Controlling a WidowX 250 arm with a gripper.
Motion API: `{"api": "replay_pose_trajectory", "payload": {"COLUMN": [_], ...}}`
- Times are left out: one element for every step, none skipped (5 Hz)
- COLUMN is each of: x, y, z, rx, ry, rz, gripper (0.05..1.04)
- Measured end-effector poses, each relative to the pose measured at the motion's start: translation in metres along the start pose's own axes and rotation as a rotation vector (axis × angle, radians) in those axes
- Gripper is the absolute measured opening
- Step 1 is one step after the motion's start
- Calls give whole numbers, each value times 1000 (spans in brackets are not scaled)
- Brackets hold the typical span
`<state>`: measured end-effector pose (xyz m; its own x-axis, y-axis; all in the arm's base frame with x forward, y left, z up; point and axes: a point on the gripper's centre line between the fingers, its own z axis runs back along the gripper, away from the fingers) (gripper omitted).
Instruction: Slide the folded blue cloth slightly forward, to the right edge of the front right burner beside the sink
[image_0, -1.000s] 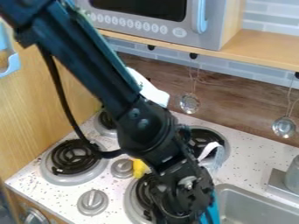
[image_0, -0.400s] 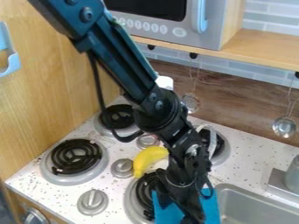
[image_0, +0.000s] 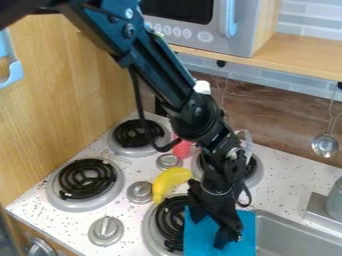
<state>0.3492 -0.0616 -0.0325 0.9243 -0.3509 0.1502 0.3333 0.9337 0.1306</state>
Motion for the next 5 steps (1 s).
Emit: {"api": "replay_pose_trajectory", "payload": {"x": [15, 26, 42, 58, 72], "y": [6, 12, 19, 30, 46], "z": [-5, -8, -6, -1, 5], "rx": [16, 28, 48, 72, 97], "ry": [12, 13, 2, -18, -30], "rz": [15, 24, 21, 29, 51], "gripper": [1001, 1001, 1001, 1001, 1001]}}
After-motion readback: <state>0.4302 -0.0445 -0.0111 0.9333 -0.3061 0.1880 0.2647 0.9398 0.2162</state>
